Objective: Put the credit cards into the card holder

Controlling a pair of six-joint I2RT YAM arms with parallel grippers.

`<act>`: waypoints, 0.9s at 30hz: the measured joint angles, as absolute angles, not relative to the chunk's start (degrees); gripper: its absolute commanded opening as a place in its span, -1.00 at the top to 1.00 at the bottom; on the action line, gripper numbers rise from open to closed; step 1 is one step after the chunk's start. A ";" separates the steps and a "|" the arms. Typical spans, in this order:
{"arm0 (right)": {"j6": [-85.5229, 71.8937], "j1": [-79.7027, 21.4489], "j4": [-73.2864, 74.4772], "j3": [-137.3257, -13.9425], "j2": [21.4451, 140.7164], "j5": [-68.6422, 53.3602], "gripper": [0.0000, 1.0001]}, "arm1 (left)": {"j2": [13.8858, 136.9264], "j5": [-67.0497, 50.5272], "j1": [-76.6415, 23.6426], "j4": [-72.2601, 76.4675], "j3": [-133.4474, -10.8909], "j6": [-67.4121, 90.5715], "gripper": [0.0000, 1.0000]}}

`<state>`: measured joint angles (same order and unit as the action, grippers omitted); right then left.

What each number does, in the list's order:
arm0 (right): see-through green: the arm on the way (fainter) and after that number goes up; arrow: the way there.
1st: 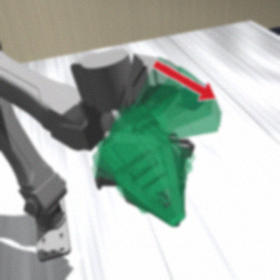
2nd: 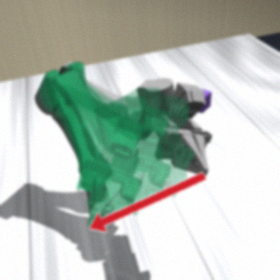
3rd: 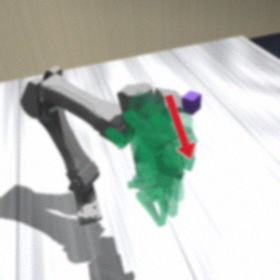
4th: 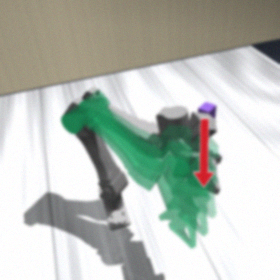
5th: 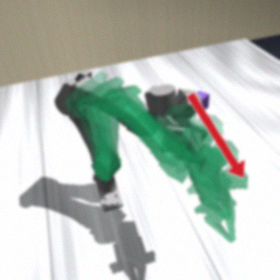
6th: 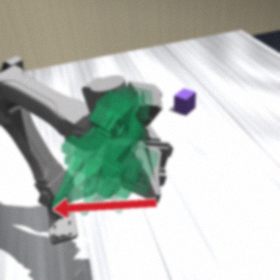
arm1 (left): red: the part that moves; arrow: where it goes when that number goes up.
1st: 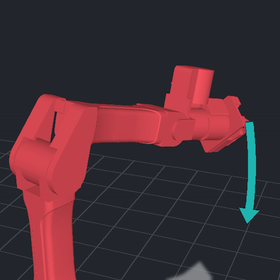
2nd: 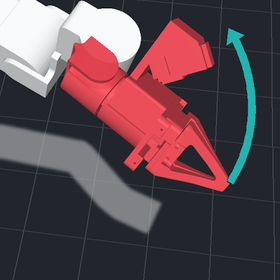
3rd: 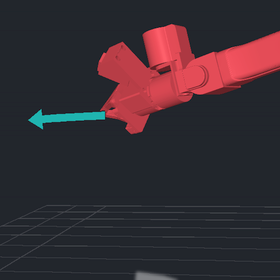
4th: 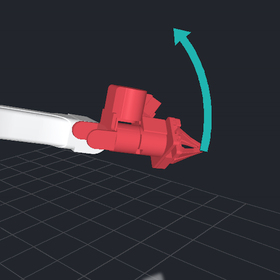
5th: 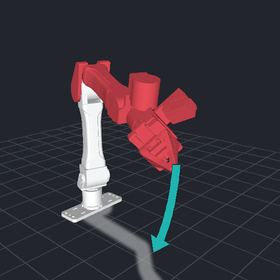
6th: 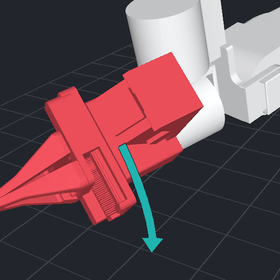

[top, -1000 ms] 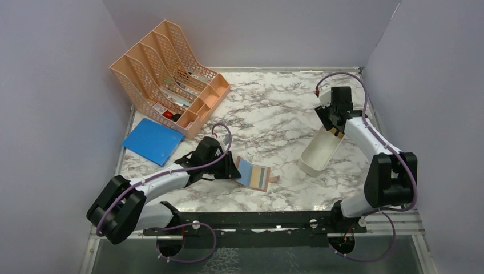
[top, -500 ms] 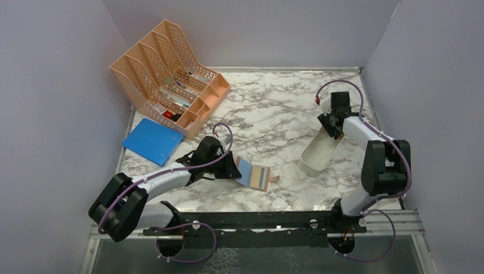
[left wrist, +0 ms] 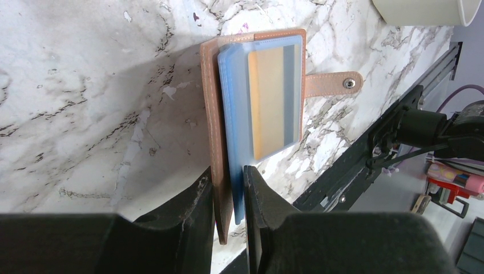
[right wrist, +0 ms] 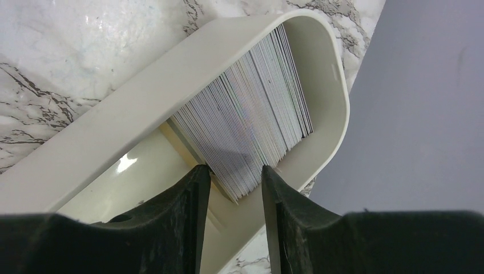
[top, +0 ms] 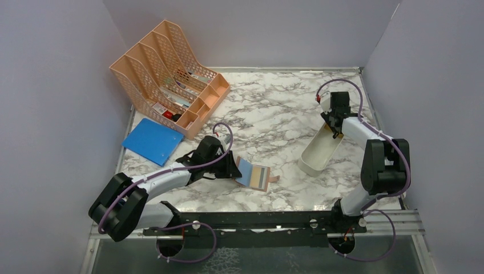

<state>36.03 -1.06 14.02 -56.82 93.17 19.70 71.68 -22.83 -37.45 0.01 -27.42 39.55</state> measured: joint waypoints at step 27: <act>34.26 -1.10 13.34 -56.82 94.02 19.42 0.42 | 71.40 -22.83 -37.45 -0.01 -27.42 39.57 0.48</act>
<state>34.26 -1.10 13.34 -56.82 94.02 19.42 71.40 -22.83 -37.45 -0.01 -27.42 39.57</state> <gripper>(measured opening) 0.296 0.261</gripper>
